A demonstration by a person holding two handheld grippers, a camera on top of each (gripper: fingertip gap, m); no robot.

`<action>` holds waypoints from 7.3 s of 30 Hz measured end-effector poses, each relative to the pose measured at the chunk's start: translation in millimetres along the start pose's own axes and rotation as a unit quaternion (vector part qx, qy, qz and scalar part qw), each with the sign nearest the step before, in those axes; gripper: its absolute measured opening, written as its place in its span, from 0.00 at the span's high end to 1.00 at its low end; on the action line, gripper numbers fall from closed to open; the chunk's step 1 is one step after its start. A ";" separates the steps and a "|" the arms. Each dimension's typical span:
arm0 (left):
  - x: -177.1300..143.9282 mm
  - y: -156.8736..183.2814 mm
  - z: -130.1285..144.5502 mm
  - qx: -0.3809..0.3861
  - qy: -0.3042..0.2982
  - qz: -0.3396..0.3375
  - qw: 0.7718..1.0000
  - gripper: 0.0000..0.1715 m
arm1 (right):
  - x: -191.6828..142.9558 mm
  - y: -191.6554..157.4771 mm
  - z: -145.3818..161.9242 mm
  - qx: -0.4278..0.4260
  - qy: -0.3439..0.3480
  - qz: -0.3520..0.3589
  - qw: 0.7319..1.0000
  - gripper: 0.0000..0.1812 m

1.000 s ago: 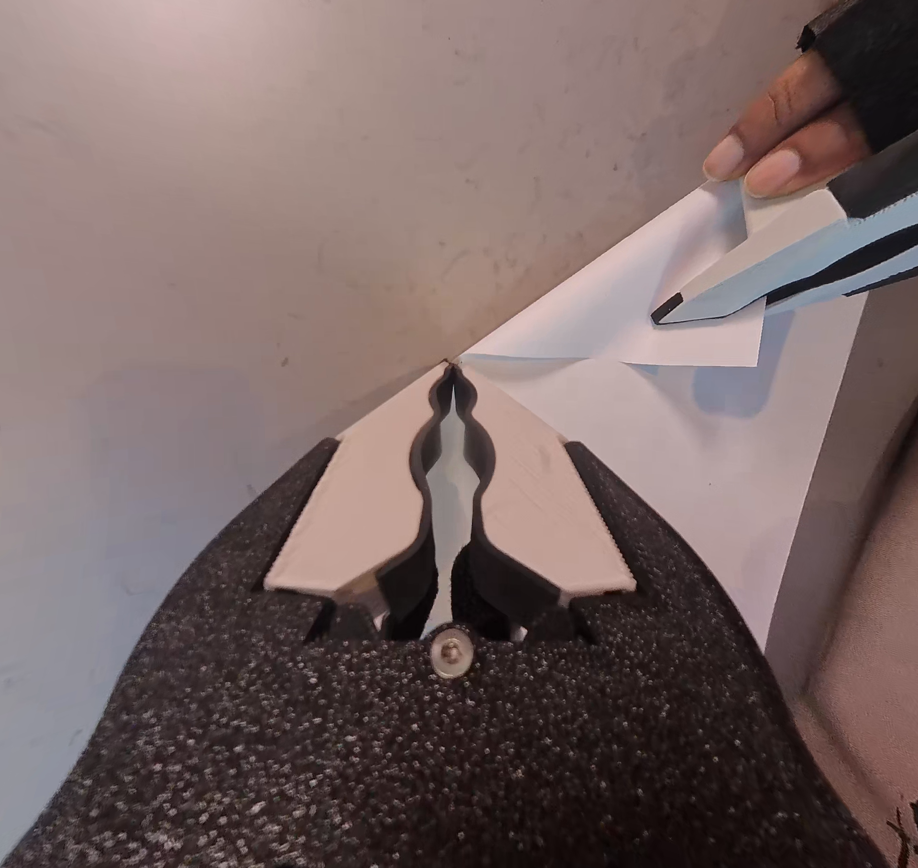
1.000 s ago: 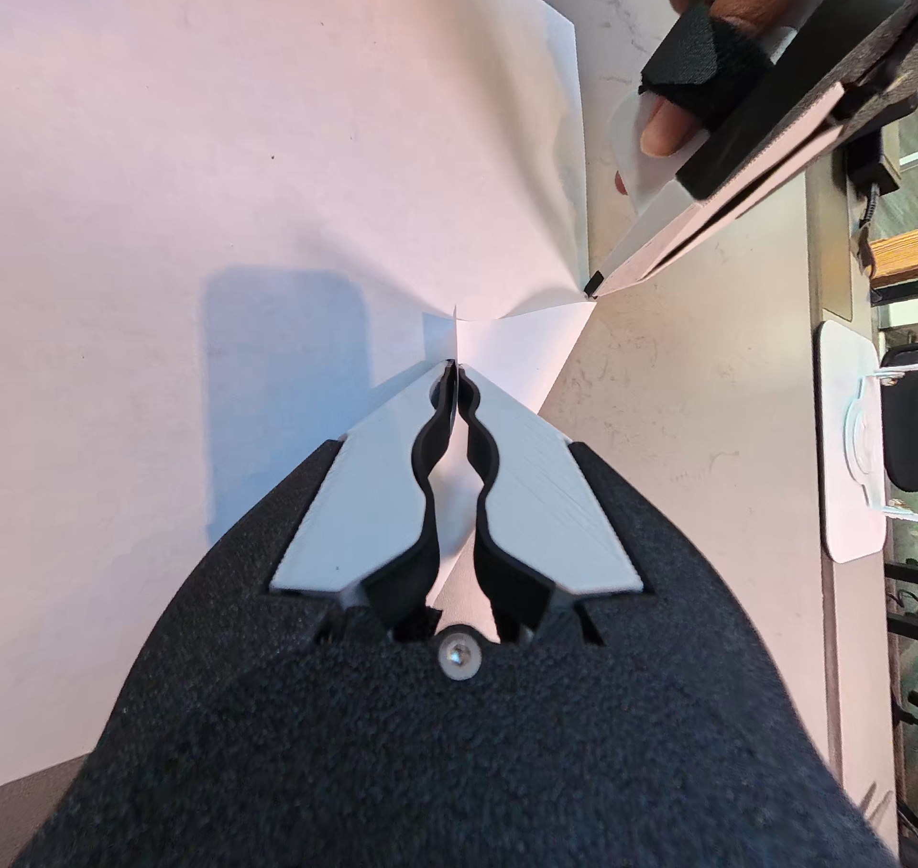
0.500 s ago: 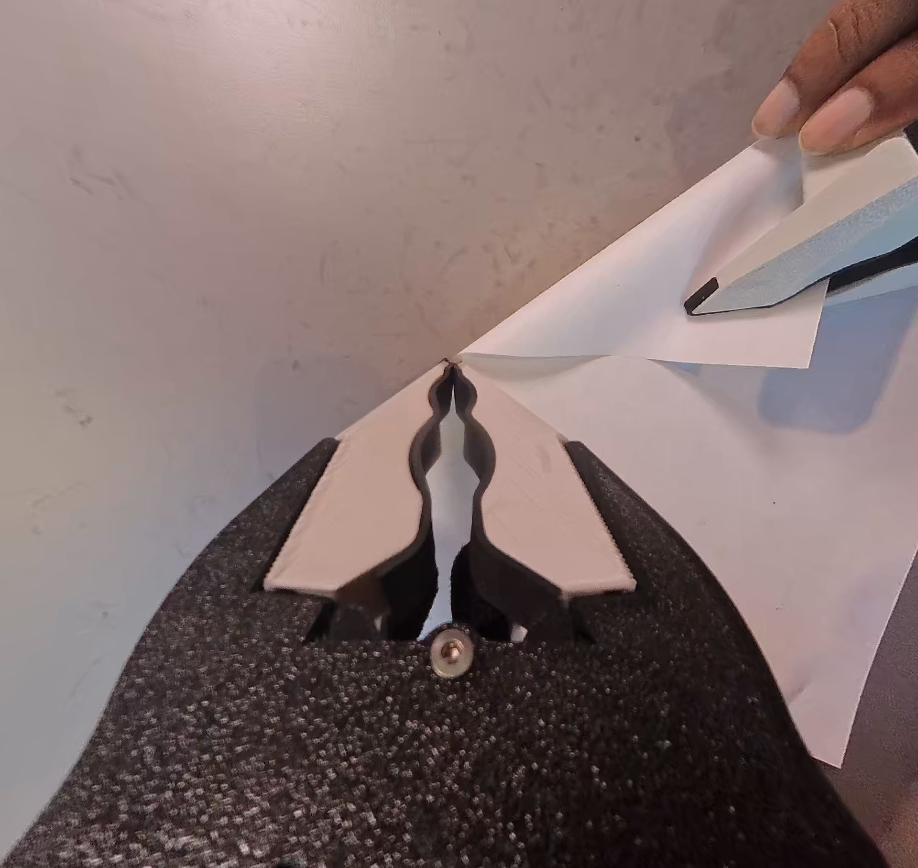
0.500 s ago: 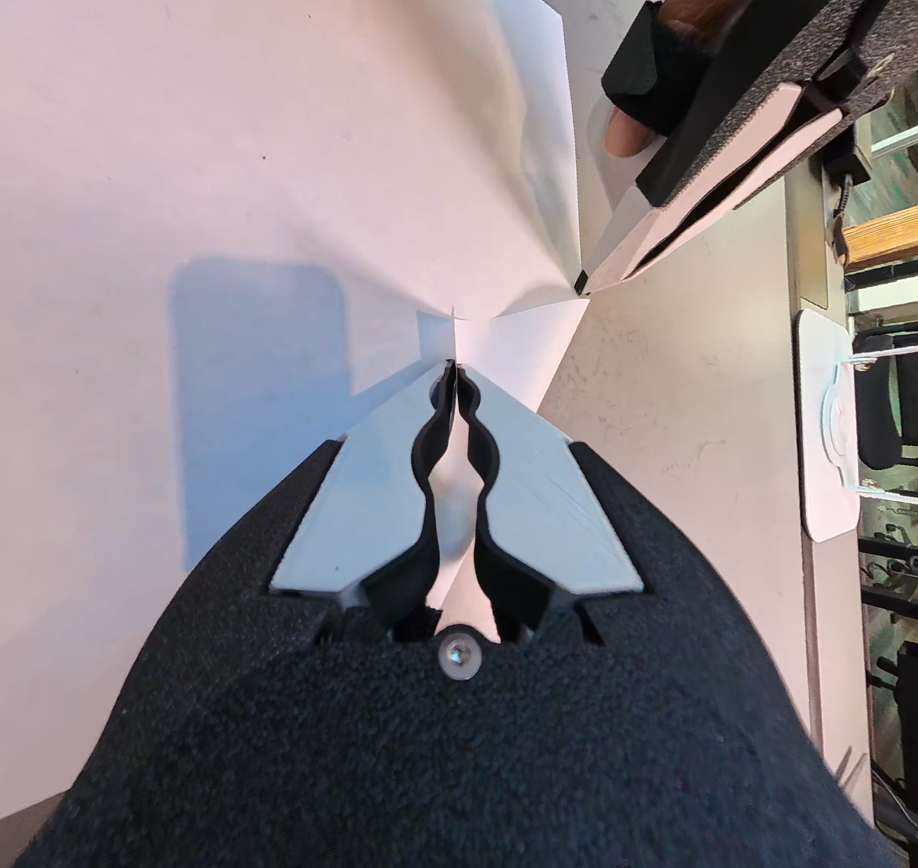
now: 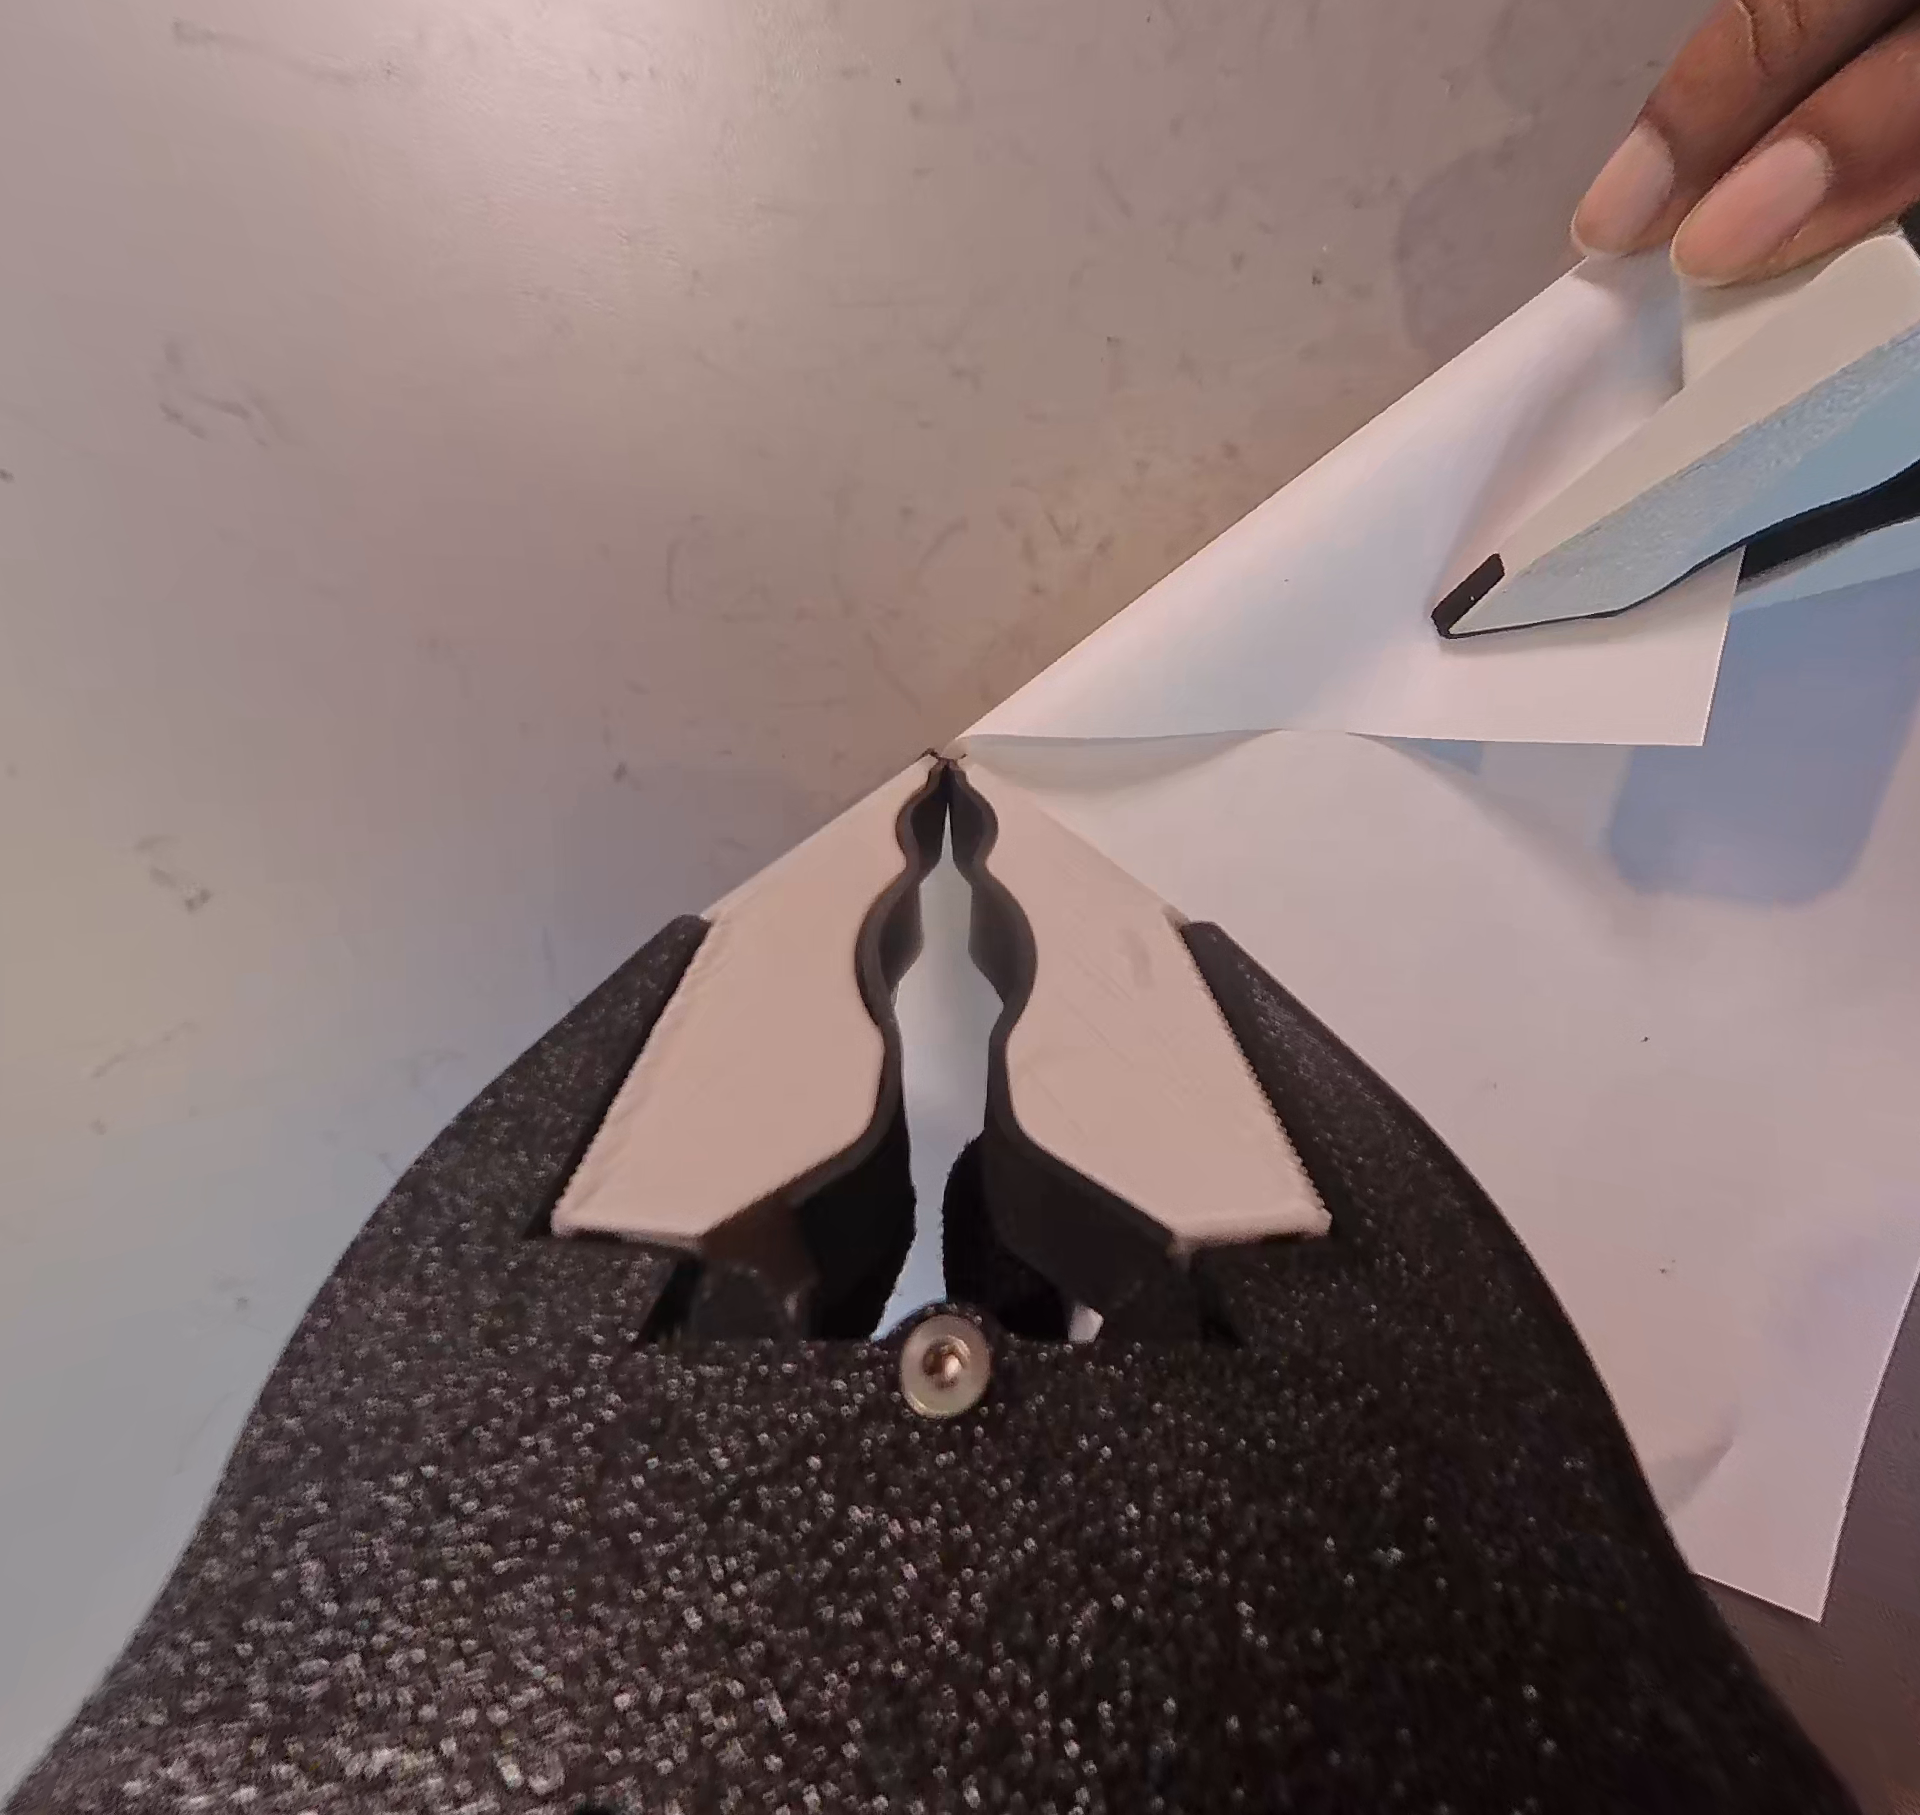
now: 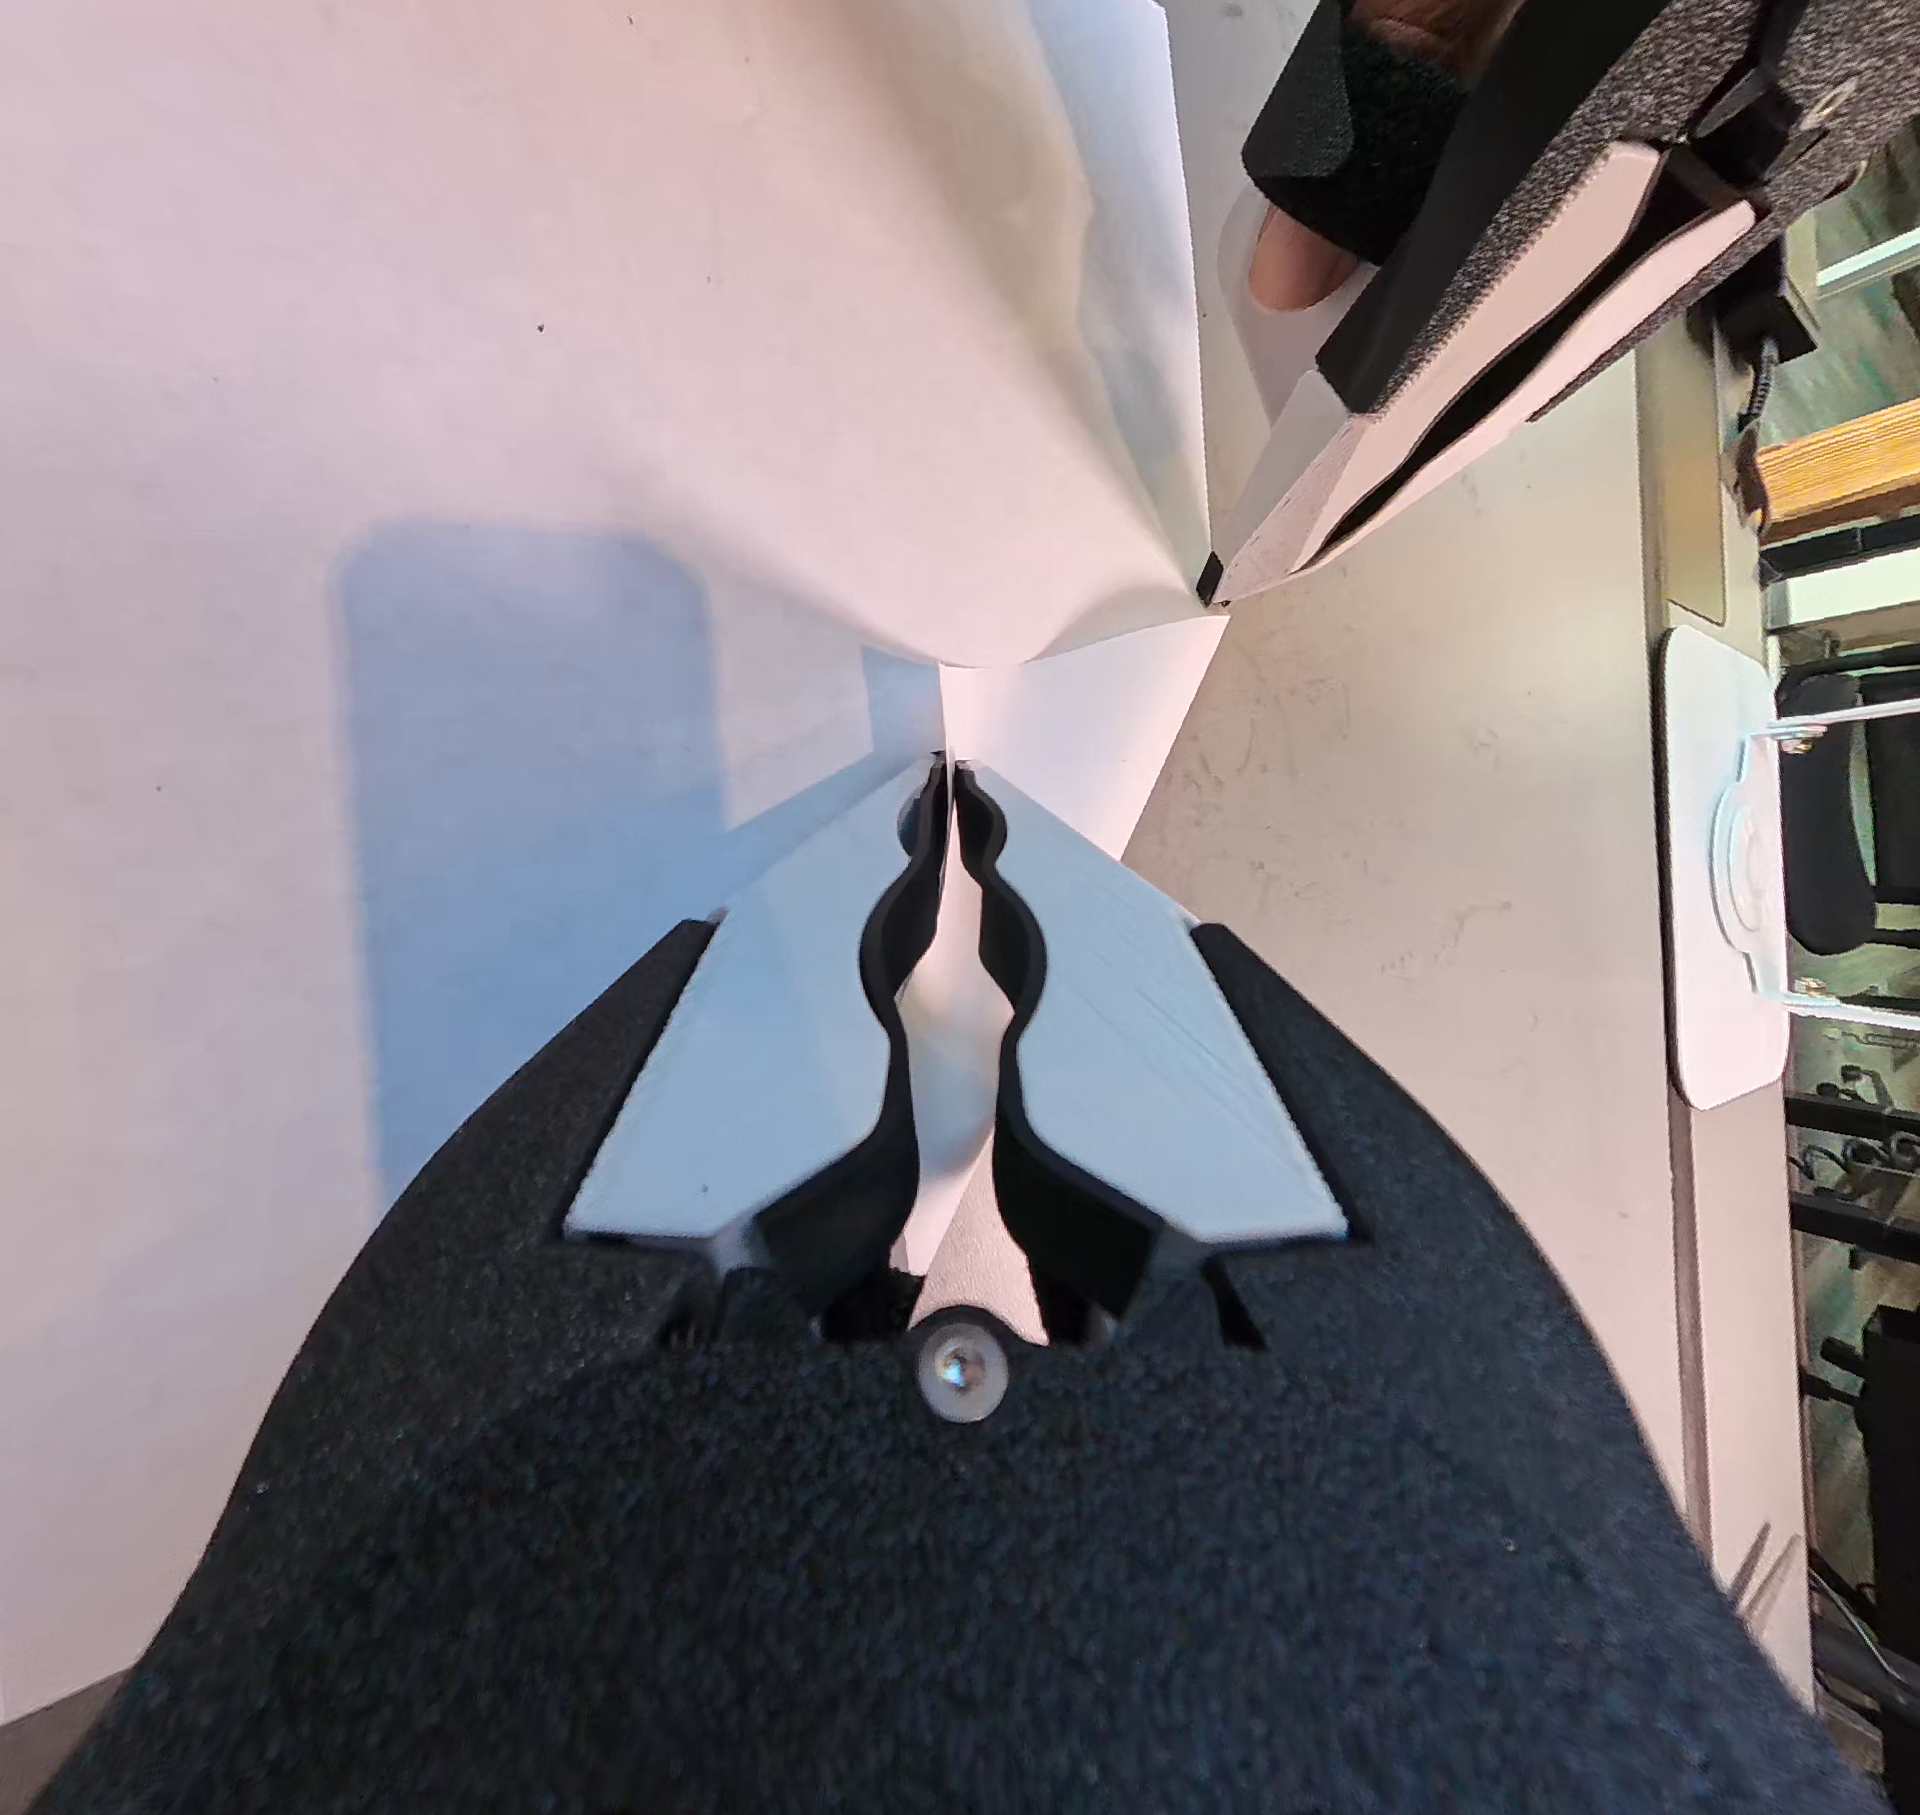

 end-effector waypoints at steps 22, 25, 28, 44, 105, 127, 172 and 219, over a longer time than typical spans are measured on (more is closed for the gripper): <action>0.2 -1.8 4.0 -0.007 0.032 0.011 0.999 1.00 | -0.2 -0.8 -0.6 0.006 -0.004 0.004 1.000 1.00; 0.2 -2.5 4.2 -0.007 0.033 0.016 0.999 1.00 | -0.2 -1.3 -1.3 -0.002 -0.007 0.007 1.000 1.00; 0.2 -2.4 3.8 0.000 0.031 0.016 0.999 1.00 | -0.2 -1.6 -1.9 0.001 -0.010 0.008 1.000 1.00; 0.1 -2.5 4.9 0.010 0.035 0.019 0.999 1.00 | -1.2 -1.4 -0.4 0.027 -0.018 0.010 0.999 1.00; -0.6 1.8 9.5 0.002 0.063 0.021 0.998 1.00 | 0.4 5.4 6.1 0.111 0.007 -0.021 0.994 1.00; -1.7 -0.7 8.0 0.002 0.043 0.019 0.999 1.00 | -0.1 4.5 2.2 0.066 -0.020 0.002 0.998 1.00; -15.8 -13.7 9.7 -0.018 0.109 -0.002 0.994 1.00 | 1.3 5.0 2.7 0.073 -0.043 0.034 0.996 1.00; 9.9 -13.6 -2.5 -0.045 0.115 0.021 0.992 1.00 | 5.4 5.9 0.1 0.051 -0.059 0.070 0.994 1.00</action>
Point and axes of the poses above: each gripper's, where its closed fingertips meet, x out along the fingers, z out of its underside, y = z × x across the jaws, the point moved 8 cm from there along -x, back along the fingers, and after that the axes turned 5 degrees about x, right-handed, at the moved point
